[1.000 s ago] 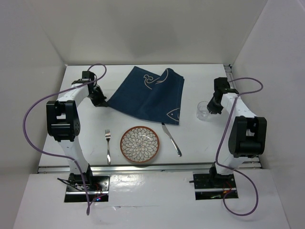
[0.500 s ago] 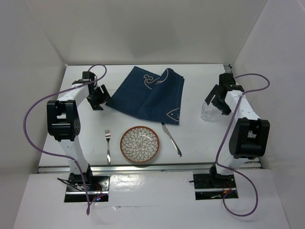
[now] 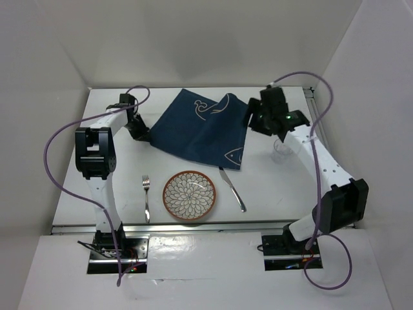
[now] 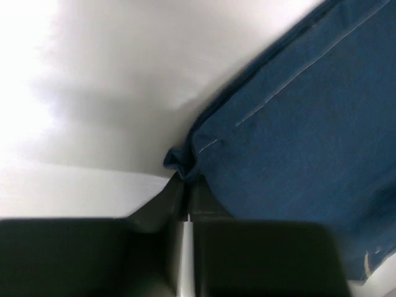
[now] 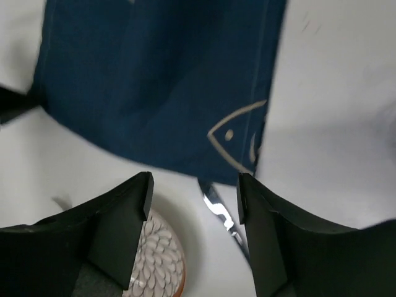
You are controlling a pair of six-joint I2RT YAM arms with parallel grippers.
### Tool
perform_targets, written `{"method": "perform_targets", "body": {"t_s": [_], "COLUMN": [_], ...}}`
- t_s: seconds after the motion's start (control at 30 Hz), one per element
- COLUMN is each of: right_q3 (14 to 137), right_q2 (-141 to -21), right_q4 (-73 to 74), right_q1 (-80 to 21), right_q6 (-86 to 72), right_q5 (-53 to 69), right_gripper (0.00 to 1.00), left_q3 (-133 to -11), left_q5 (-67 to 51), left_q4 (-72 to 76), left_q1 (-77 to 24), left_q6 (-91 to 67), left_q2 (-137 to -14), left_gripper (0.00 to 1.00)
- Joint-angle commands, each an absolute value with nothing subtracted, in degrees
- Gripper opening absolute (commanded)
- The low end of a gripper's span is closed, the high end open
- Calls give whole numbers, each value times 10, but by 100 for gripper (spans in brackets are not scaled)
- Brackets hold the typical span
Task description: Set the dinner table for one person
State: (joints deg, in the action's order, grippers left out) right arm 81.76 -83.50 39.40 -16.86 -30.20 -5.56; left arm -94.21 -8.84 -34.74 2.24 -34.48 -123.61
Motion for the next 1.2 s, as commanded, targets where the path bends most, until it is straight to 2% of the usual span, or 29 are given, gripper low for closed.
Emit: {"method": "perform_targets", "body": {"t_s": [0.0, 0.03, 0.07, 0.1, 0.17, 0.33, 0.5, 1.0, 1.17], "right_q3": [746, 727, 691, 673, 626, 545, 512, 467, 486], "right_q2": [-858, -858, -858, -852, -846, -840, -840, -887, -911], "right_q4": [362, 348, 322, 308, 288, 221, 214, 222, 244], "right_q1": [-200, -200, -206, -212, -227, -237, -250, -256, -279], "right_q6": [-368, -399, -416, -431, -487, -593, -679, -772, -796], "right_q5": [-8, 23, 34, 41, 49, 49, -5, -36, -98], "right_gripper": [66, 61, 49, 44, 41, 69, 75, 77, 75], "left_q3": [-997, -1008, -1014, -1006, -963, -884, -871, -808, -802], "left_q5": [-100, -100, -106, -106, -90, -77, -84, -90, -95], "left_q4": [-358, -373, -374, -374, -354, -323, -328, -315, -315], "left_q1": [21, 21, 21, 21, 21, 21, 21, 21, 21], "left_q6": [-349, -349, -349, -349, -354, -359, -354, -349, -349], "left_q2": [-1278, -1283, -1283, -1272, -1243, -1145, -1135, -1080, -1069], "left_gripper": [0, 0, 0, 0, 0, 0, 0, 0, 0]}}
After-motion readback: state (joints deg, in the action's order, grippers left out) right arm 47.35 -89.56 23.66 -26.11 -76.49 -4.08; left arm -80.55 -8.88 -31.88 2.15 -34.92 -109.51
